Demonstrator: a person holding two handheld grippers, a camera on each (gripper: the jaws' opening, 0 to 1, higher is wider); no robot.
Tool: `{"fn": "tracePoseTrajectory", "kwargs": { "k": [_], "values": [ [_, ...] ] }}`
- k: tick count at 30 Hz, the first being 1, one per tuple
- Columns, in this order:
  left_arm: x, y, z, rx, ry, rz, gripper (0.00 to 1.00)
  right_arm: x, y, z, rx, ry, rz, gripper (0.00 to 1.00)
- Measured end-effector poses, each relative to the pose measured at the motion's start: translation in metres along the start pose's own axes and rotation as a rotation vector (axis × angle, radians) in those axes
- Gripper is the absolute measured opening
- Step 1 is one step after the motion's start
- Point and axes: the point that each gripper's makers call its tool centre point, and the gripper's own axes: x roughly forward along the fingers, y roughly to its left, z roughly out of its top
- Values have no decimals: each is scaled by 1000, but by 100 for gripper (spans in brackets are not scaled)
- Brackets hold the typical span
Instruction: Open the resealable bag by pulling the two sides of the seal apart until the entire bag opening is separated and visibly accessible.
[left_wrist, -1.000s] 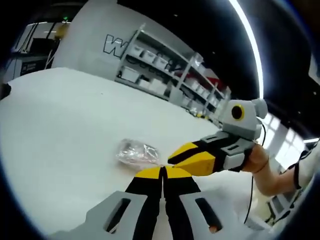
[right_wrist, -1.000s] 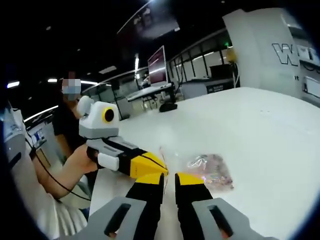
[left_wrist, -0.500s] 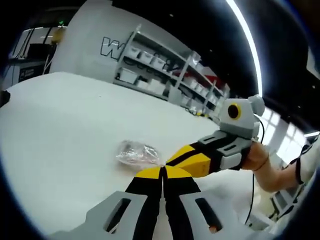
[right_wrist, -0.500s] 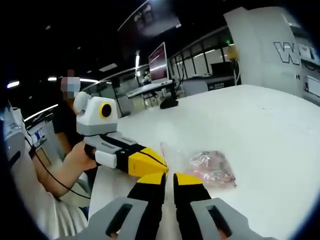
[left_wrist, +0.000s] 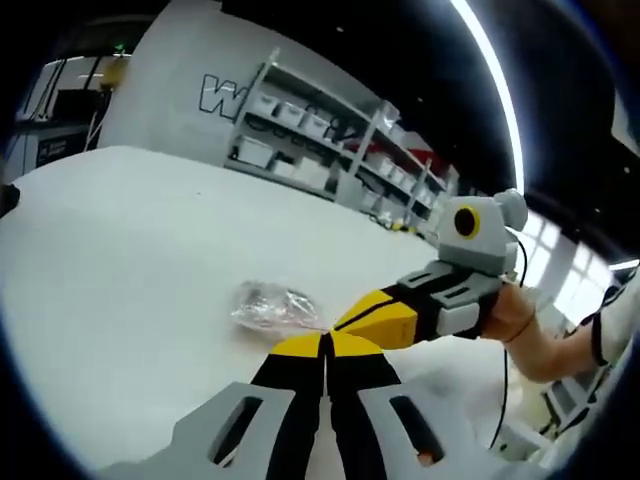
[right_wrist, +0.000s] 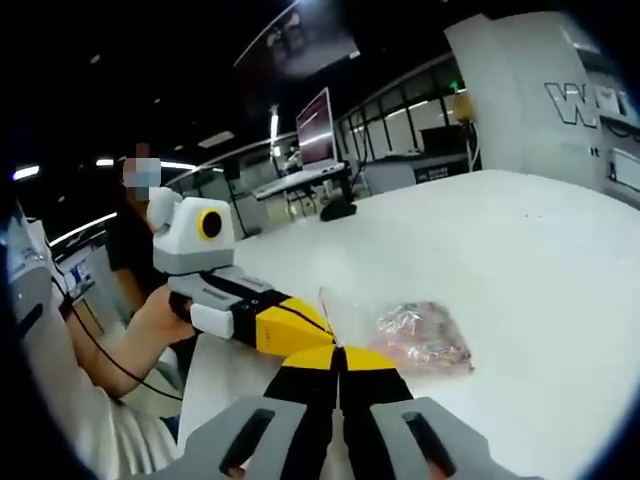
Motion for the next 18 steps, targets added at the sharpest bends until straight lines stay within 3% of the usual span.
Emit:
{"fn": "tracePoseTrajectory", "kwargs": {
  "k": [18],
  "values": [
    [-1,-6,-5,-19,32,-20,0,-5,3,-1,-91,14,-55,0]
  ]
}}
